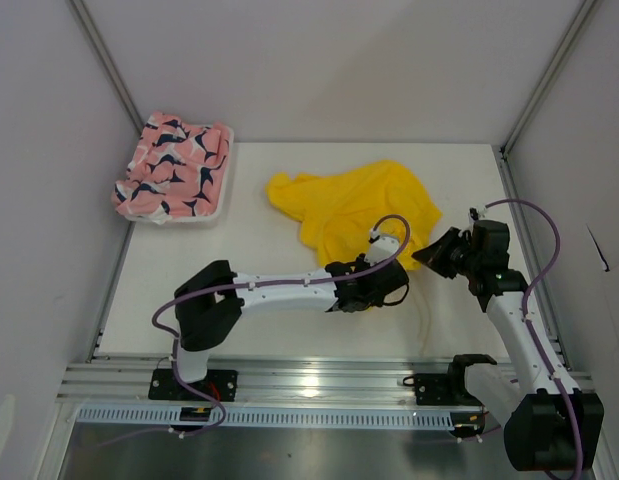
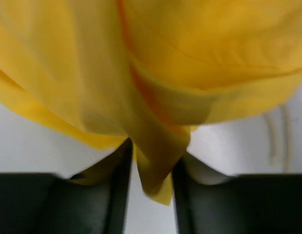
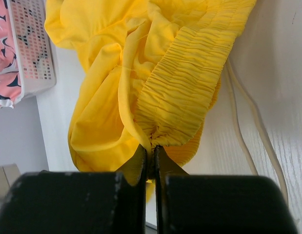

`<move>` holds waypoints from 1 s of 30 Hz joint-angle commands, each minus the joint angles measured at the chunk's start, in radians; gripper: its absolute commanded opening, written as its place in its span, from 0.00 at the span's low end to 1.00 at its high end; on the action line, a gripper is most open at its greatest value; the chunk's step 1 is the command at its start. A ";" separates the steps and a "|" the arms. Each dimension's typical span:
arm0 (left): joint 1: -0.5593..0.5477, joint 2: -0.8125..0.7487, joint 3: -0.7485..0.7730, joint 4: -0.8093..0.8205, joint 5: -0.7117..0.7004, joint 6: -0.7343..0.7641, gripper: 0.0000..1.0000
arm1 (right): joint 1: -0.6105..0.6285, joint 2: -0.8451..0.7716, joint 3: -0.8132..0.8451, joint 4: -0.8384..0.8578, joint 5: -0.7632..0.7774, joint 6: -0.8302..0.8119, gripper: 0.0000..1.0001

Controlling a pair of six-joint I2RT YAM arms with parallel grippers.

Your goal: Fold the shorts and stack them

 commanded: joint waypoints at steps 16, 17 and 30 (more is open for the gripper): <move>0.417 -0.640 -0.205 -0.418 -0.350 -0.025 0.00 | -0.012 0.077 0.056 -0.088 0.082 -0.073 0.00; 0.457 -0.664 -0.230 -0.413 -0.361 -0.017 0.00 | -0.011 0.082 0.049 -0.086 0.076 -0.079 0.00; 0.606 -0.741 -0.360 -0.329 -0.331 -0.017 0.00 | -0.012 0.076 -0.052 -0.006 -0.045 -0.105 0.58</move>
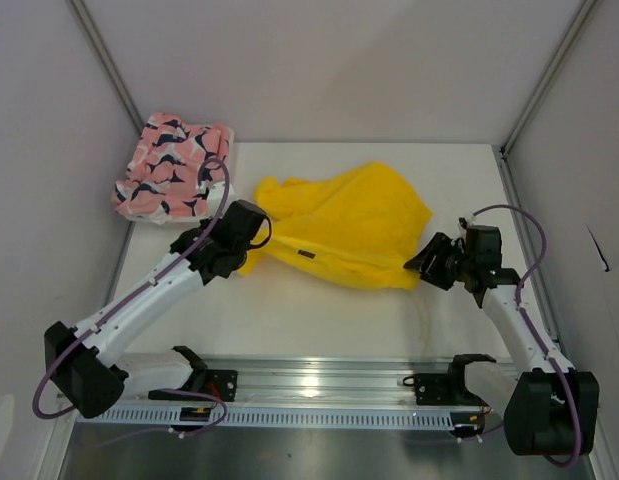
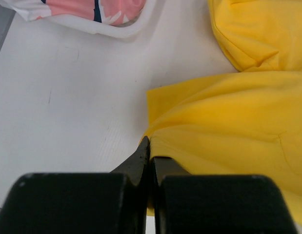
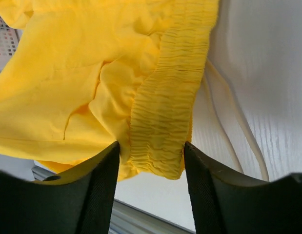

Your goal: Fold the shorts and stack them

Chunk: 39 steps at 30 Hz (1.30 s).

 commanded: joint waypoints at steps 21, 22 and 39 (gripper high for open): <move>0.172 0.140 -0.111 0.184 0.048 0.059 0.00 | 0.128 0.115 -0.220 0.444 -0.291 -0.079 0.71; 0.172 0.137 -0.122 0.191 0.059 0.061 0.00 | 0.150 0.122 -0.222 0.456 -0.291 -0.076 0.71; 0.171 0.068 -0.159 0.205 0.062 0.057 0.00 | 0.225 0.268 -0.260 0.542 -0.239 -0.010 0.68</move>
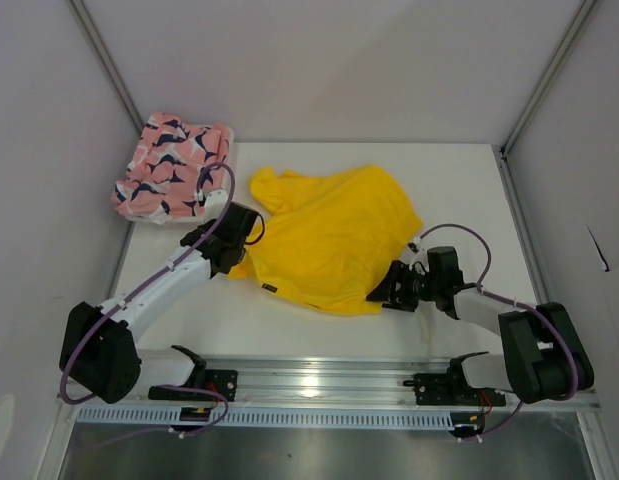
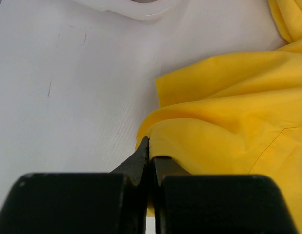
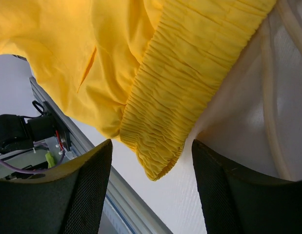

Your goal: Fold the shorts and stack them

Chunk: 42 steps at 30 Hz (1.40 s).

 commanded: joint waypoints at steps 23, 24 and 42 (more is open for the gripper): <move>0.010 -0.051 -0.050 0.053 0.013 0.008 0.00 | 0.126 0.128 -0.069 0.514 -0.089 0.283 0.54; 0.009 -0.052 -0.052 0.054 0.014 0.009 0.00 | 0.135 0.139 -0.068 0.536 -0.087 0.288 0.54; 0.009 -0.051 -0.070 0.071 0.005 0.016 0.00 | 0.141 0.042 -0.051 0.391 0.051 0.236 0.51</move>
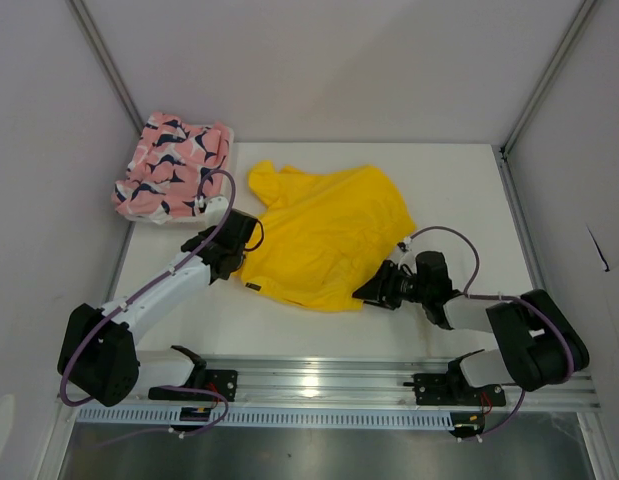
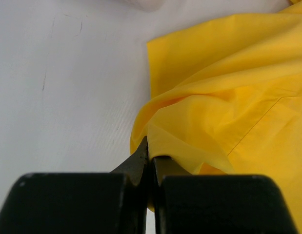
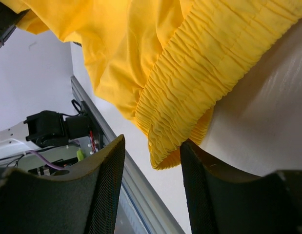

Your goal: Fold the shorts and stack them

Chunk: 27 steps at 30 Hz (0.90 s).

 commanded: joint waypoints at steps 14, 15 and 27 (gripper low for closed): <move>0.009 -0.013 0.017 0.035 0.008 0.016 0.00 | 0.021 -0.106 0.073 -0.144 0.066 -0.088 0.52; 0.009 -0.013 0.017 0.034 0.005 0.016 0.00 | 0.024 -0.091 0.072 -0.130 0.063 -0.083 0.52; 0.009 -0.015 -0.003 0.034 -0.006 0.017 0.00 | 0.085 0.123 0.019 0.253 0.031 0.073 0.53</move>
